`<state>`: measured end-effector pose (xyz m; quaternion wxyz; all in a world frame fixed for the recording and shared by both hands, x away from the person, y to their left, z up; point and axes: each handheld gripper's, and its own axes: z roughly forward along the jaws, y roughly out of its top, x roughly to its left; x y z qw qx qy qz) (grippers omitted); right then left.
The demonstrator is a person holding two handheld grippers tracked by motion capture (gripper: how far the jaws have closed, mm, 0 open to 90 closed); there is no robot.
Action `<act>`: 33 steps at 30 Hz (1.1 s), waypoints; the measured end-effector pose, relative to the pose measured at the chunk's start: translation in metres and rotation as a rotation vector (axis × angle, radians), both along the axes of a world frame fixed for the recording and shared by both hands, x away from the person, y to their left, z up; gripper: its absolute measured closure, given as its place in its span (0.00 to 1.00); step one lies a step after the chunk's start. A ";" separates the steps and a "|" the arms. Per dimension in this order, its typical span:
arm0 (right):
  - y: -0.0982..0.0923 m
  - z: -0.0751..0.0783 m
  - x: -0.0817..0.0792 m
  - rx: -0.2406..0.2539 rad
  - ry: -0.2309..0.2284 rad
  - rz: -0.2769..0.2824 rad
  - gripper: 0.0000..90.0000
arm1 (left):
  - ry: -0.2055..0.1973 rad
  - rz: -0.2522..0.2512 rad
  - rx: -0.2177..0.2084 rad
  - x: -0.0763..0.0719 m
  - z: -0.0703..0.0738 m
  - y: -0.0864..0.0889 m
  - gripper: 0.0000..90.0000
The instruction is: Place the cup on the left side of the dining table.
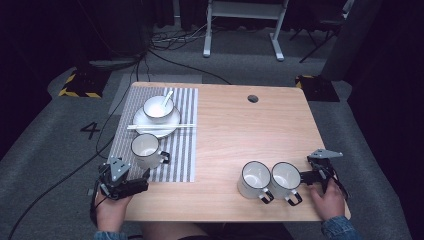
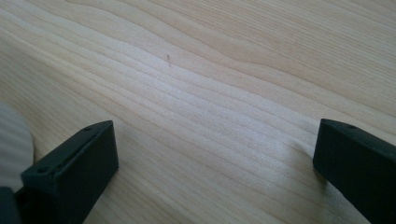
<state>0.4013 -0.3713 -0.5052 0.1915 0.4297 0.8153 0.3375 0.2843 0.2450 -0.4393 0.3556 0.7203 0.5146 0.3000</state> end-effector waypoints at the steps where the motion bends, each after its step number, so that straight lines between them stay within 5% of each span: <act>1: 0.000 0.000 0.000 0.000 0.000 0.000 0.00 | 0.006 -0.004 -0.004 -0.003 0.000 0.001 0.06; 8: 0.000 0.000 0.000 0.000 0.000 0.000 0.00 | 0.037 0.008 -0.024 -0.025 -0.005 0.014 0.07; 11: 0.000 0.000 0.000 0.000 0.000 0.000 0.00 | 0.097 -0.023 -0.019 -0.030 -0.011 0.017 0.07; 16: 0.000 0.000 0.000 0.000 0.000 0.000 0.00 | 0.150 -0.049 0.020 -0.031 -0.019 0.016 0.07; 26: 0.000 0.000 0.000 0.000 0.000 0.000 0.00 | 0.262 -0.039 0.012 -0.029 -0.039 0.022 0.07; 33: 0.000 0.000 0.000 0.000 0.000 0.000 0.00 | 0.276 0.010 0.019 -0.026 -0.061 0.032 0.09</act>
